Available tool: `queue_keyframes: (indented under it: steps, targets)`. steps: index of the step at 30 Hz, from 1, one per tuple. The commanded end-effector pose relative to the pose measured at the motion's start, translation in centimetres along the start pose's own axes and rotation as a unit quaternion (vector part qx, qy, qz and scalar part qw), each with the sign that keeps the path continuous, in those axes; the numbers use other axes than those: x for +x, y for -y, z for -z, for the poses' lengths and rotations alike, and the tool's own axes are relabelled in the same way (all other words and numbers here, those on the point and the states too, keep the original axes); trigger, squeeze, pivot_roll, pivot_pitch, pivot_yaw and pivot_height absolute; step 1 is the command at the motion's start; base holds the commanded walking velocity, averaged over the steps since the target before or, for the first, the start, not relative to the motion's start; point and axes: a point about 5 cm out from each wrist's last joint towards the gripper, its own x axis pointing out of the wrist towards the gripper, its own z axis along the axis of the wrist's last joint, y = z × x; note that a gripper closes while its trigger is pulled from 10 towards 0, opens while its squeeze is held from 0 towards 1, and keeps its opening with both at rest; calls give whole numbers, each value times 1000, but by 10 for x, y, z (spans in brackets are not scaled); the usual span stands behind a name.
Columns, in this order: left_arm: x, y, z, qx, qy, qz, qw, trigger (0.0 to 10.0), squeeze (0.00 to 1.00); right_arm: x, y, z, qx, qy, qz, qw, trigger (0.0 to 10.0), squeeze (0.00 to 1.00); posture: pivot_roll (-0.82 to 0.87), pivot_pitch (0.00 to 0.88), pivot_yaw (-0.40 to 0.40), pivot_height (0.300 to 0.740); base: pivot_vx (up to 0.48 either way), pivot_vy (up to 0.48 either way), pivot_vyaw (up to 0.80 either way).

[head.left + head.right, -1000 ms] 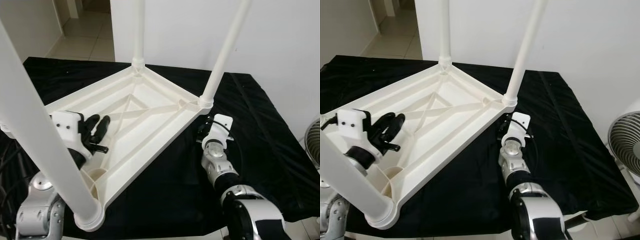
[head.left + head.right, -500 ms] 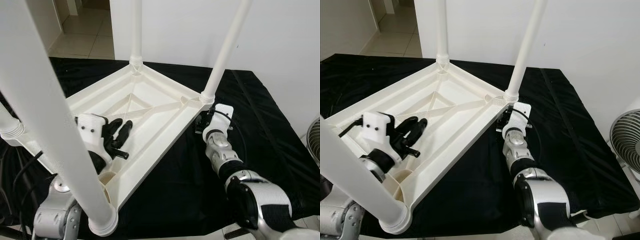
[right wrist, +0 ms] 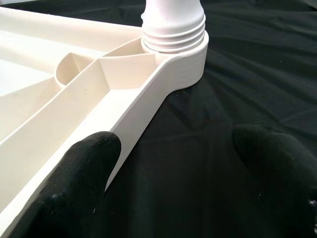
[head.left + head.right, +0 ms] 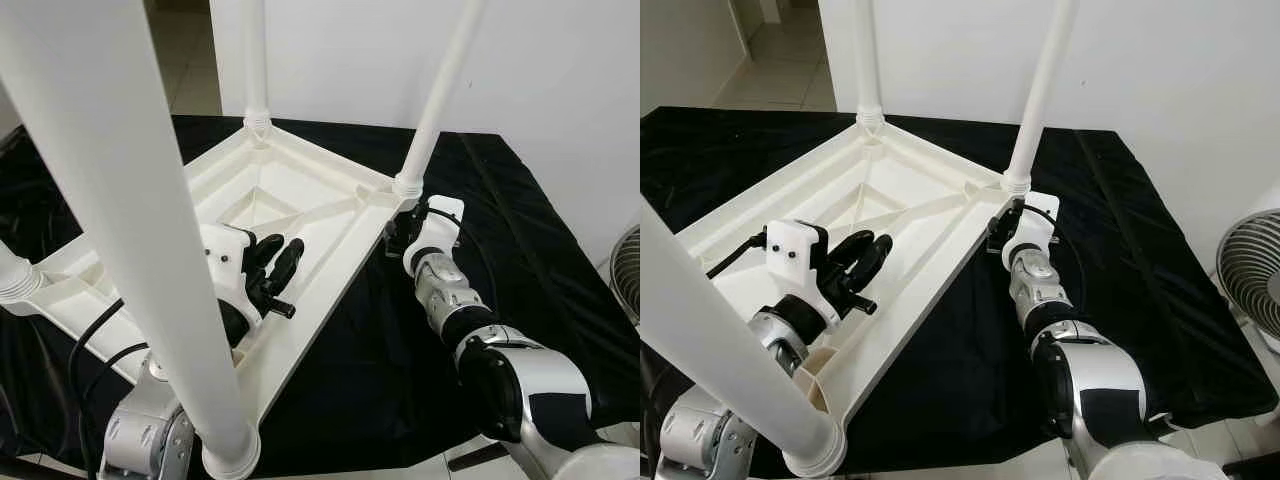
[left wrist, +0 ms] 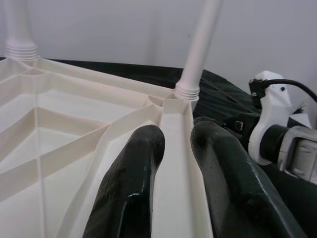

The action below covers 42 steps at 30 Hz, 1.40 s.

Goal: Building children table

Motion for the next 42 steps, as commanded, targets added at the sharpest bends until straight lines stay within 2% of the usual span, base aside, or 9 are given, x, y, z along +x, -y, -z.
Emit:
queue_keyframes:
  steps: [1,12,16,18,27,30,33,40,42]
  targets:
    - [5,11,-2,-10,2,19,1000,10000,0,0,-16,6,10,-23,-43,999,10000,0,249,174,-37,740,0,0,0]
    - [9,20,-5,-21,9,19,1000,10000,0,-1,-43,2,23,-19,-111,993,10000,0,259,189,-35,740,0,0,0]
    - [9,19,-7,-23,11,16,1000,10000,0,-3,-59,2,39,-22,-153,987,10000,0,260,191,-34,740,0,0,0]
    - [8,20,-7,-24,10,18,999,10000,0,-7,-78,4,46,-29,-207,977,10000,0,257,198,-30,740,0,0,0]
    - [9,22,-8,-26,11,18,999,10000,0,-14,-99,7,23,-24,-254,967,10000,0,254,197,-28,740,0,0,0]
    - [10,23,-8,-27,10,19,999,10000,0,-13,-99,6,18,-18,-248,968,10000,0,254,197,-28,740,0,0,0]
    - [13,22,-8,-27,11,17,999,10000,0,-6,-75,-5,44,16,-181,982,10000,0,246,194,-26,740,0,0,0]
    - [15,18,-4,-14,0,14,1000,10000,0,-6,-55,-6,30,48,-183,981,10000,0,212,184,-17,740,0,0,0]
    - [16,10,0,-1,-11,11,1000,10000,0,-9,-37,-7,19,79,-197,977,10000,0,183,174,-4,740,0,0,0]
